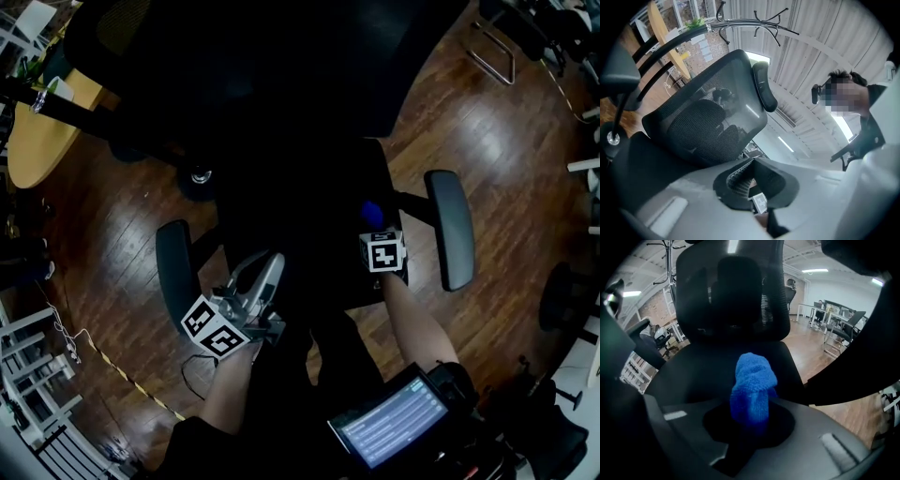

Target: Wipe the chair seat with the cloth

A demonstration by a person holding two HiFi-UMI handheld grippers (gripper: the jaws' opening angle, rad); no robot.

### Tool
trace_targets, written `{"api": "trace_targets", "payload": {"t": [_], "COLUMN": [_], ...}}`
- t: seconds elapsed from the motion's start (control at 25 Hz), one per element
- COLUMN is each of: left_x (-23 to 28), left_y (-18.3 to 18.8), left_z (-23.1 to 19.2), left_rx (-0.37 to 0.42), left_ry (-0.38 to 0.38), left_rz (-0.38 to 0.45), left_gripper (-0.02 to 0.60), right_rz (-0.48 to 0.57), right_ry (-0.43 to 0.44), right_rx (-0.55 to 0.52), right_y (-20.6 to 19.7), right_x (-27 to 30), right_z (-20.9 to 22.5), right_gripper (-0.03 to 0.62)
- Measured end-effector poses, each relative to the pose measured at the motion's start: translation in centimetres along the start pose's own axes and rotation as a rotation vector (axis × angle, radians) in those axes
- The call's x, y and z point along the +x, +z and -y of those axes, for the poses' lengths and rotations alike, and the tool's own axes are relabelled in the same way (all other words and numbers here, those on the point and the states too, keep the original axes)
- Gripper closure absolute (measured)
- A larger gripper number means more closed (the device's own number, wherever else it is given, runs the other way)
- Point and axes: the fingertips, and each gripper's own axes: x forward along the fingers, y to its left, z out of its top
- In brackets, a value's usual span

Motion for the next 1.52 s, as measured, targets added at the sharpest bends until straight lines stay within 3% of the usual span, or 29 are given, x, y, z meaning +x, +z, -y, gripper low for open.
{"api": "trace_targets", "payload": {"t": [0.2,0.4,0.6,0.76,0.92,1.04,1.36,1.52], "left_x": [-3.5,-7.2,-9.4,-10.4,-10.8,-10.5,-6.6,-3.5], "left_y": [1.8,3.8,4.6,4.5,4.0,3.7,2.4,1.3], "left_z": [-0.6,-1.1,-0.8,-0.6,-0.8,-0.8,-0.4,0.8], "left_rx": [-0.003,0.012,0.024,0.016,0.010,0.004,-0.002,-0.005], "left_ry": [0.050,0.116,0.140,0.139,0.139,0.128,0.053,-0.005], "left_rz": [0.056,0.126,0.176,0.187,0.182,0.169,0.087,0.045], "left_gripper": [0.589,0.589,0.589,0.589,0.589,0.589,0.589,0.589], "right_rz": [0.019,0.026,-0.040,-0.123,-0.103,-0.093,-0.124,-0.122], "right_ry": [0.131,0.374,0.549,0.591,0.589,0.504,0.226,0.086], "right_rx": [-0.047,-0.131,-0.168,-0.203,-0.197,-0.179,0.014,0.040], "right_y": [1.8,3.3,0.4,-4.0,-3.9,-3.5,-6.2,-6.6], "right_x": [0.8,1.1,-0.4,0.0,0.3,1.0,1.3,-1.4], "right_z": [-7.7,-22.5,-33.7,-37.3,-36.6,-33.0,-15.8,-7.0], "right_gripper": [0.549,0.549,0.549,0.549,0.549,0.549,0.550,0.550]}}
